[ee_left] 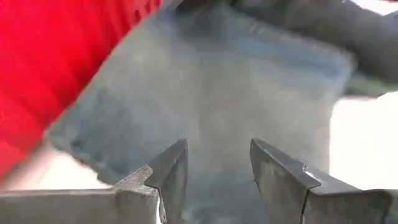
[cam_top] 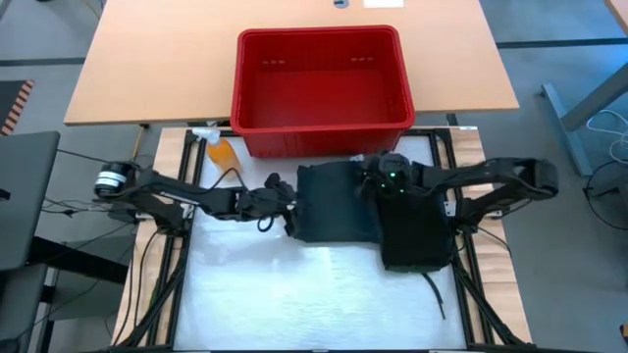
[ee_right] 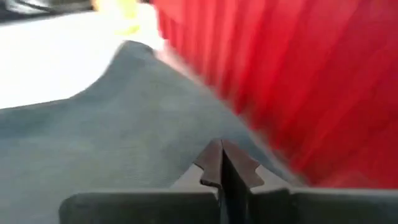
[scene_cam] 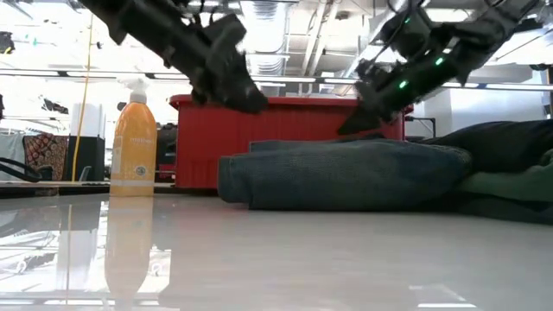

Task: Fold laundry
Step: Fold the dark blue jeans

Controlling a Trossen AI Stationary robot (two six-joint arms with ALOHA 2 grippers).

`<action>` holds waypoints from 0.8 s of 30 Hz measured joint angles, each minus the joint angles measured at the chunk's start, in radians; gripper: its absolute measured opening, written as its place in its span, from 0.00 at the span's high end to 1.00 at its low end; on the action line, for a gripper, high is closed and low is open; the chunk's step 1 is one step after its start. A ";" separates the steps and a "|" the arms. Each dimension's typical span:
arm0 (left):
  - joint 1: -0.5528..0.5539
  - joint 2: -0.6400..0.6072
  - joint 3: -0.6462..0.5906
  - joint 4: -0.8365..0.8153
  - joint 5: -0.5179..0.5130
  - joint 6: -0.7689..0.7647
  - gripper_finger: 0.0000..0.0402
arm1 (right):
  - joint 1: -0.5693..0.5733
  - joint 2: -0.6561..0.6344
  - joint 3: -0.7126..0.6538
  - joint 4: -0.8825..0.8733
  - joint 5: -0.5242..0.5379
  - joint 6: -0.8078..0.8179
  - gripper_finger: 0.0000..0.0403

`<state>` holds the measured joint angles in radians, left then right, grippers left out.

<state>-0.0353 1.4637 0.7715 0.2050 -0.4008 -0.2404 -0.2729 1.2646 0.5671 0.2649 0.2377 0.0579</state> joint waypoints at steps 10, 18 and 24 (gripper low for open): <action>-0.104 -0.041 0.000 0.004 -0.015 -0.042 0.60 | -0.052 0.344 0.046 0.249 0.125 0.026 0.97; -0.147 -0.130 0.000 -0.023 -0.060 -0.015 0.60 | -0.006 0.522 0.302 -0.050 0.000 -0.071 0.97; -0.157 -0.224 0.000 -0.078 -0.068 0.006 0.60 | 0.118 0.612 0.437 -0.120 -0.211 -0.105 0.97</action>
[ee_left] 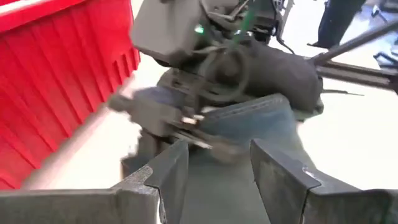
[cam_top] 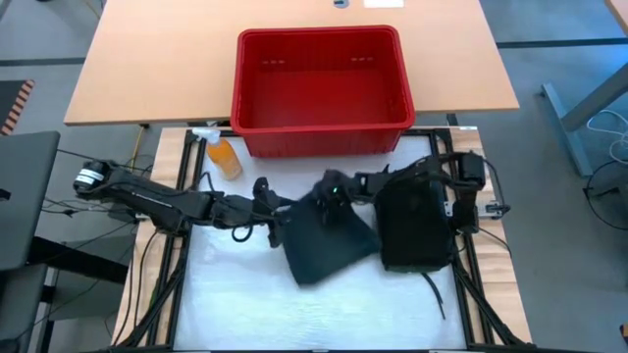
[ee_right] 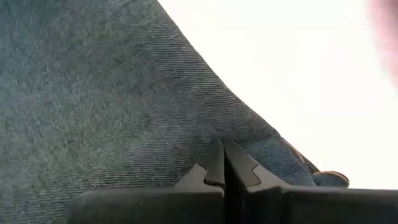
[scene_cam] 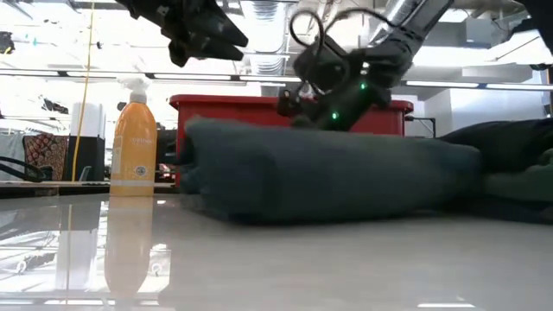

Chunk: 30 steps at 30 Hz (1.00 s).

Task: Fold laundry
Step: Fold the dark blue jeans

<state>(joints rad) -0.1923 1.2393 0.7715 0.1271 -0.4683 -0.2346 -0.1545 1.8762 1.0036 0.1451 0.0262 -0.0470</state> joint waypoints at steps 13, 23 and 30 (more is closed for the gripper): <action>-0.097 0.062 -0.043 0.004 0.127 -0.040 0.60 | 0.220 -0.262 0.097 -0.131 -0.080 -0.081 0.97; -0.152 0.324 -0.053 0.041 0.256 -0.102 0.60 | 0.501 -0.447 -0.022 -0.327 0.179 0.255 0.97; -0.178 0.499 -0.047 0.093 0.226 -0.216 0.60 | 0.568 -0.296 -0.109 -0.194 0.406 0.388 0.97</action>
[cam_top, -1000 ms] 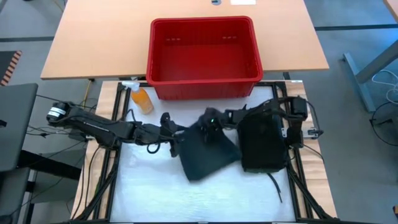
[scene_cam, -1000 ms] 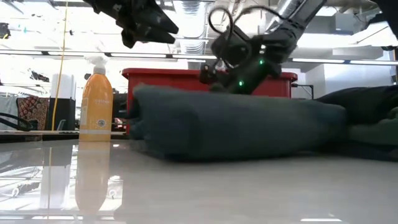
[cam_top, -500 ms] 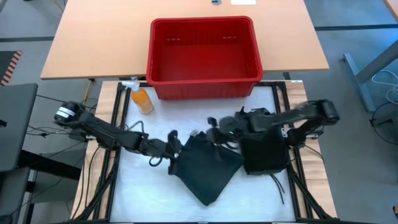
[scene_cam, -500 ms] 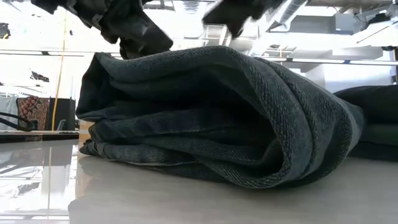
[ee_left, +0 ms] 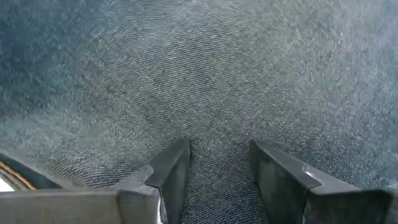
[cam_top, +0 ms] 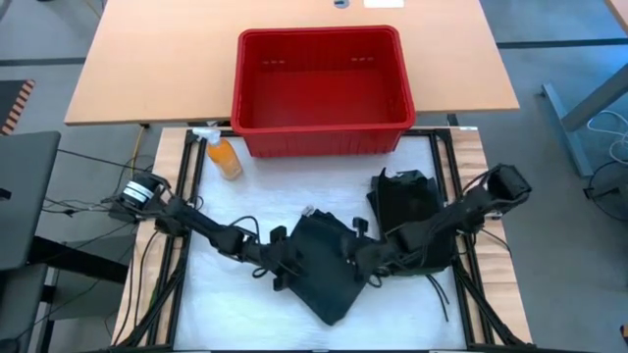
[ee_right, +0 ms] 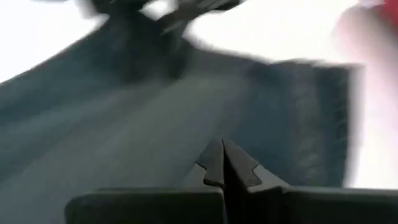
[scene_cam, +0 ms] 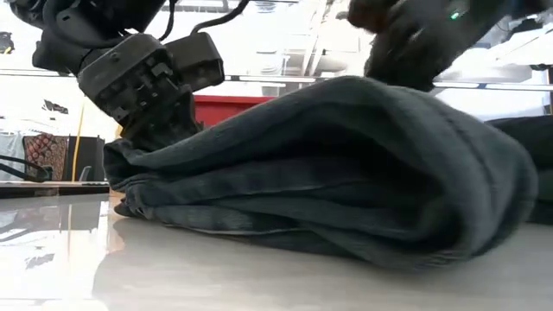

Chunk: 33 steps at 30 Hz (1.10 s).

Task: Fold laundry
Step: Fold the dark blue jeans

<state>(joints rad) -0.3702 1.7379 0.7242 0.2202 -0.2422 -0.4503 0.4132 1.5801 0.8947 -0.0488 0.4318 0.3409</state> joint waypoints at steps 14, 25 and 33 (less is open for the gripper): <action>-0.137 0.030 -0.004 0.037 -0.222 -0.361 0.60 | -0.279 0.243 0.002 0.392 -0.045 -0.162 0.96; -0.182 0.023 -0.003 0.033 -0.227 -0.410 0.60 | -0.379 0.351 0.164 0.424 -0.120 -0.444 0.96; -0.185 -0.165 -0.008 -0.124 -0.250 -0.348 0.60 | -0.365 0.127 0.310 0.077 -0.177 -0.465 0.96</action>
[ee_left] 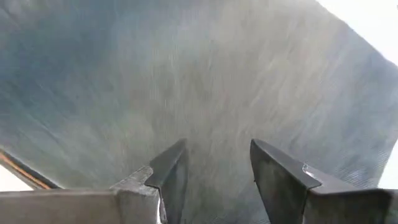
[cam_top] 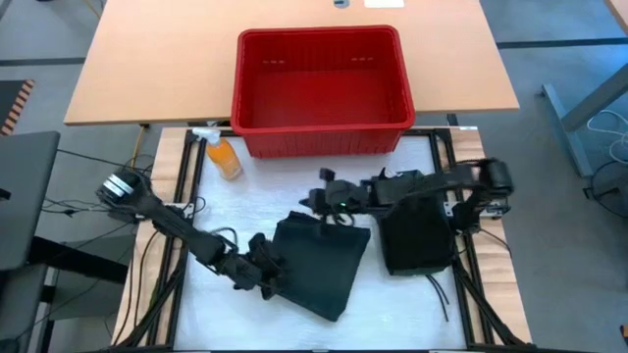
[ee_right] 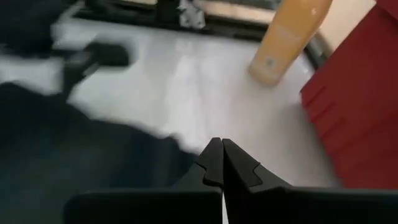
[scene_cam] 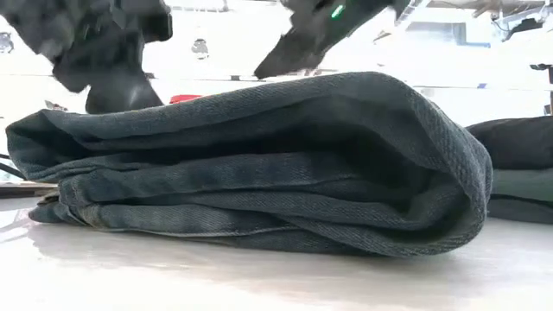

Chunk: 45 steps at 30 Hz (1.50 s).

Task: Fold laundry
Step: Fold the dark blue jeans

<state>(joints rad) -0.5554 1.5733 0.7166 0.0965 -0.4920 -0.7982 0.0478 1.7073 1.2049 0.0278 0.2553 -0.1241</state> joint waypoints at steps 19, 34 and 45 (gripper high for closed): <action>0.479 -0.060 0.006 0.641 0.400 0.327 0.60 | 0.548 -0.623 -0.339 -0.830 0.319 1.195 0.92; 0.710 0.000 0.006 0.570 0.573 0.282 0.60 | 0.700 -0.655 -0.425 -1.483 0.405 1.864 0.95; 0.508 0.265 0.234 0.440 0.715 0.523 0.60 | 0.683 -0.663 -0.512 -1.386 0.404 1.844 0.95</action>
<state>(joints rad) -0.0475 1.8386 0.9509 0.5368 0.2233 -0.2750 0.7303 1.0443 0.6933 -1.3584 0.6590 1.7196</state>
